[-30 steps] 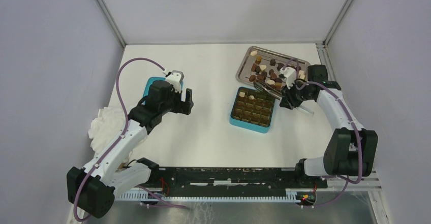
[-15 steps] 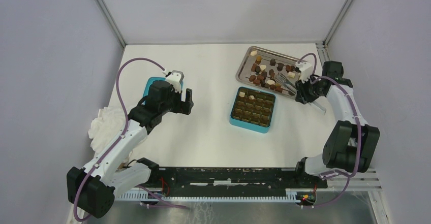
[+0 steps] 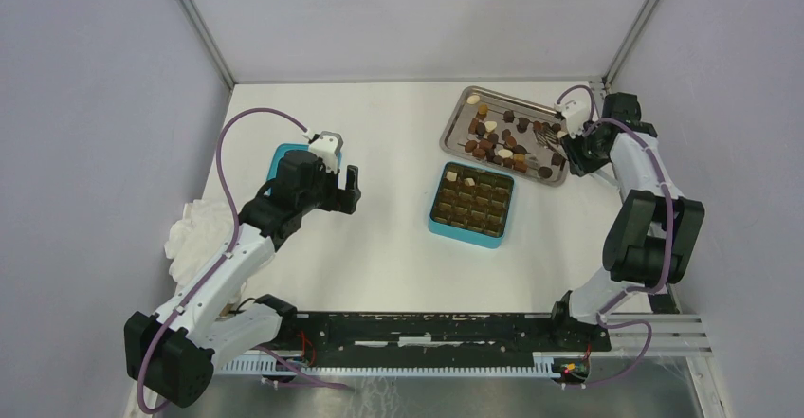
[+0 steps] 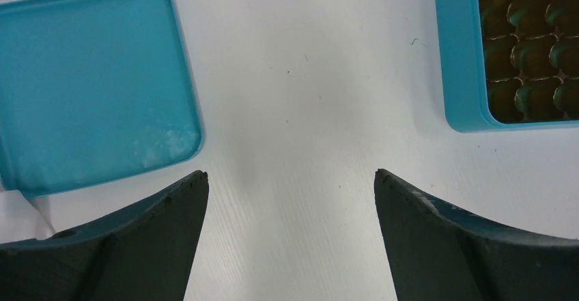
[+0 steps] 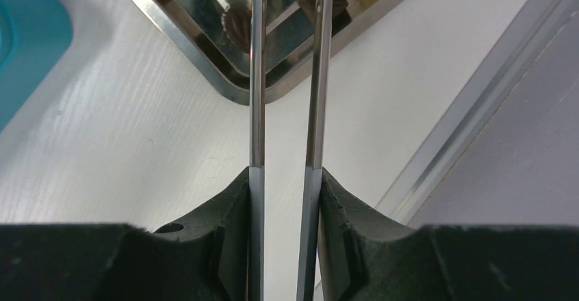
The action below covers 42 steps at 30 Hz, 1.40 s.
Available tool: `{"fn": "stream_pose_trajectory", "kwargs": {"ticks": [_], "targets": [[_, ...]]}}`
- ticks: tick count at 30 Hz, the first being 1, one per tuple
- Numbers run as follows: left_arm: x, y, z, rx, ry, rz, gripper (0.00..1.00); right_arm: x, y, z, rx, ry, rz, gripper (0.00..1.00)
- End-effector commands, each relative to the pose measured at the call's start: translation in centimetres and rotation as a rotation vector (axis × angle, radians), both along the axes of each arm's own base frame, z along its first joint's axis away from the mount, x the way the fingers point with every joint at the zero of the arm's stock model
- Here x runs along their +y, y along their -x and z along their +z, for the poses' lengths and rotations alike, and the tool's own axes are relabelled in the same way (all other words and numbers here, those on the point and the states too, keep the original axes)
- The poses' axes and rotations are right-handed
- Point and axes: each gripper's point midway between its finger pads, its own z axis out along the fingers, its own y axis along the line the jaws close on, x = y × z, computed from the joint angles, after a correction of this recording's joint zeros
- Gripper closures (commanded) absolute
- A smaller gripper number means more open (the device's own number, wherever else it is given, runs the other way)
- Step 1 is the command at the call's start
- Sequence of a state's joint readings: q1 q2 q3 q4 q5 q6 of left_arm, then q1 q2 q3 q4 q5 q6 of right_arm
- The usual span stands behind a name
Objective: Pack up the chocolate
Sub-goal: Place the fake chocolate in the packing box, then pick up the fake chocolate from the plate.
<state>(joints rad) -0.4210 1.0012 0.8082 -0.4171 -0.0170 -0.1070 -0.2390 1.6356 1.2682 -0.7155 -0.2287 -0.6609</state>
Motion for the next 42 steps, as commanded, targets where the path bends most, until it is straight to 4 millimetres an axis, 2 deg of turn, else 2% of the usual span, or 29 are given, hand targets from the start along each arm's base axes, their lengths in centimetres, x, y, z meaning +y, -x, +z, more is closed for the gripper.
{"fn": "stream_pose_trajectory", "kwargs": {"ticks": [1, 21, 32, 37, 42], "targets": [[0.0, -0.4, 1.1, -0.056, -0.019, -0.037, 0.04, -2.5, -1.8, 1.7, -0.026, 0.089, -0.015, 0.61], [0.1, -0.4, 0.9, -0.052, -0.023, -0.035, 0.04, -4.0, -3.8, -0.6, 0.061, 0.072, -0.02, 0.55], [0.1, -0.4, 0.8, -0.051, -0.024, -0.033, 0.05, -3.0, -4.2, -1.6, 0.093, 0.009, 0.013, 0.54], [0.1, -0.4, 0.8, -0.05, -0.024, -0.033, 0.04, -2.4, -3.9, -1.9, 0.105, -0.014, 0.033, 0.6], [0.1, -0.4, 0.9, -0.051, -0.023, -0.034, 0.04, -2.1, -3.4, -2.1, 0.113, -0.024, 0.042, 0.74]]}}
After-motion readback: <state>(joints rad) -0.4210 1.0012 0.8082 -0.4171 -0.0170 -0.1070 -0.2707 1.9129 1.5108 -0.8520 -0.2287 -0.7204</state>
